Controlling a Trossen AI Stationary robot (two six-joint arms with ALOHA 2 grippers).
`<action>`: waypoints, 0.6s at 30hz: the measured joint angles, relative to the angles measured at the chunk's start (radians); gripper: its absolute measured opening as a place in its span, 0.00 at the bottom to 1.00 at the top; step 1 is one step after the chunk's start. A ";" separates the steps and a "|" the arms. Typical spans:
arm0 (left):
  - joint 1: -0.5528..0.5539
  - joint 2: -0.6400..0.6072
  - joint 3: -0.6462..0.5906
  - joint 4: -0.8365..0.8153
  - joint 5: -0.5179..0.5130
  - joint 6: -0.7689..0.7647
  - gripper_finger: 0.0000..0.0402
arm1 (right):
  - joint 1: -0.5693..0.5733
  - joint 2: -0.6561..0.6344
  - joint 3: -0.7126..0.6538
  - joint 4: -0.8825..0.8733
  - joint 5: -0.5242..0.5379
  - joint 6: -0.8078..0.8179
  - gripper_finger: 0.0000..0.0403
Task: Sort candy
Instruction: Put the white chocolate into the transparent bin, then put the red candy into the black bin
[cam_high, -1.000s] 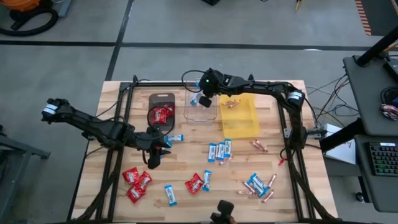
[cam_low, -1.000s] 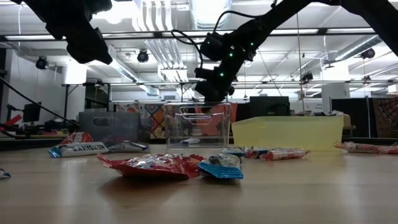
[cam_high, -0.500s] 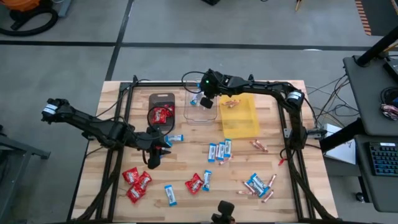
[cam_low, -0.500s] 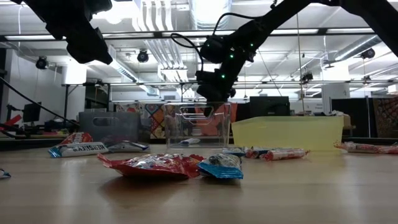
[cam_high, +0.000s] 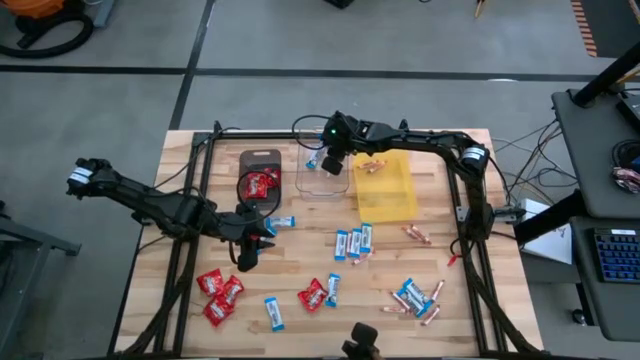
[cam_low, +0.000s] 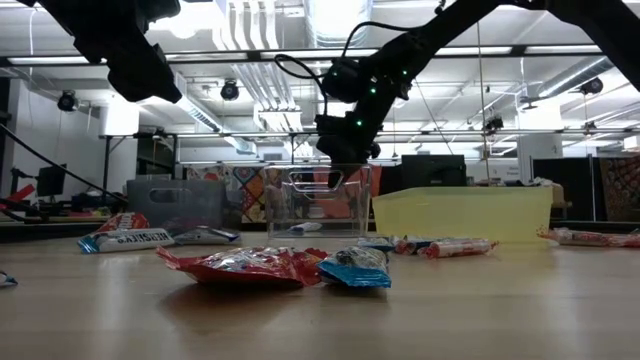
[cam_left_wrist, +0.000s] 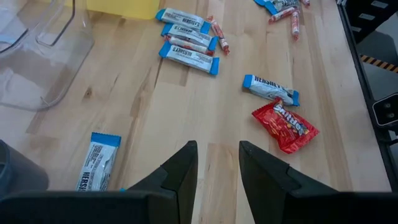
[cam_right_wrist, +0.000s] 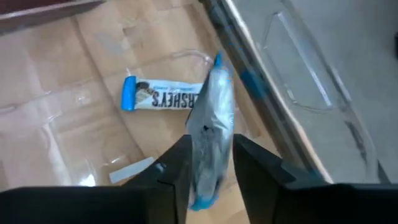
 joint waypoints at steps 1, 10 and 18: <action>0.000 0.000 0.000 0.000 0.000 0.000 0.25 | 0.000 0.000 0.000 0.004 0.005 -0.003 0.30; 0.000 0.000 0.000 -0.003 0.000 -0.007 0.25 | 0.015 -0.041 -0.001 -0.026 0.038 0.065 0.31; 0.000 0.032 0.000 -0.019 0.000 -0.081 0.26 | 0.139 -0.192 0.000 -0.097 -0.014 0.114 0.28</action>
